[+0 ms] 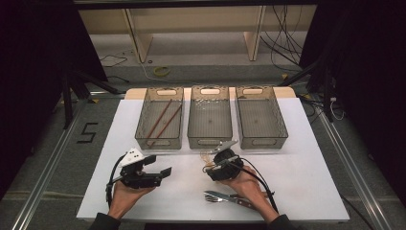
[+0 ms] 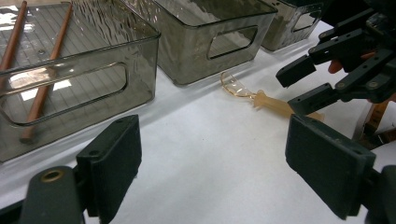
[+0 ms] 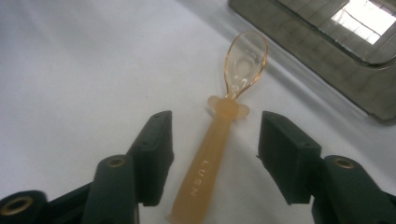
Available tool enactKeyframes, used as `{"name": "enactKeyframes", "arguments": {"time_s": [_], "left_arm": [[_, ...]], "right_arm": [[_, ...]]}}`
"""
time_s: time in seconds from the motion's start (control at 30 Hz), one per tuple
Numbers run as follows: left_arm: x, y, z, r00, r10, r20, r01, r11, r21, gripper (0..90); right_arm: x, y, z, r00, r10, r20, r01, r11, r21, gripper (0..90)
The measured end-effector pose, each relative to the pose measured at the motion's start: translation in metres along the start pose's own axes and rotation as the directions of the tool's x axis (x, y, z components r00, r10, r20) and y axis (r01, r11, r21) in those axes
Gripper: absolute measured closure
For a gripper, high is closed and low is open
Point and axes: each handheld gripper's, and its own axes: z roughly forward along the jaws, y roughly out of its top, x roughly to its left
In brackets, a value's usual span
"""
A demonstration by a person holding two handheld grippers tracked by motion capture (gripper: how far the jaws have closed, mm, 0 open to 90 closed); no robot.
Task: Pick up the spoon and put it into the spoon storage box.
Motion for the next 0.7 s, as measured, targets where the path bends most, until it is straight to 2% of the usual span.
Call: {"name": "enactKeyframes", "arguments": {"time_s": [0.23, 0.5, 0.6, 0.7], "left_arm": [[0.0, 0.0, 0.0, 1.0, 0.003, 0.0, -0.003, 1.0, -0.002, 17.9], [0.0, -0.001, 0.001, 1.0, 0.007, 0.003, -0.007, 1.0, 0.001, 17.9], [-0.001, -0.001, 0.001, 1.0, 0.008, 0.0, -0.008, 1.0, 0.0, 17.9], [-0.001, -0.001, 0.0, 0.9999, 0.011, 0.0, -0.011, 0.9999, -0.002, 17.9]], "right_arm": [[-0.002, 0.0, 0.008, 1.0, -0.004, 0.007, 0.004, 0.999, 0.045, 59.6], [-0.002, 0.001, 0.013, 0.9998, -0.017, -0.007, 0.018, 0.997, 0.07, 66.7], [-0.001, 0.001, 0.015, 0.9997, -0.019, -0.018, 0.021, 0.995, 0.096, 68.3], [0.0, 0.003, 0.015, 0.9996, -0.027, -0.009, 0.028, 0.994, 0.108, 69.3]]}}
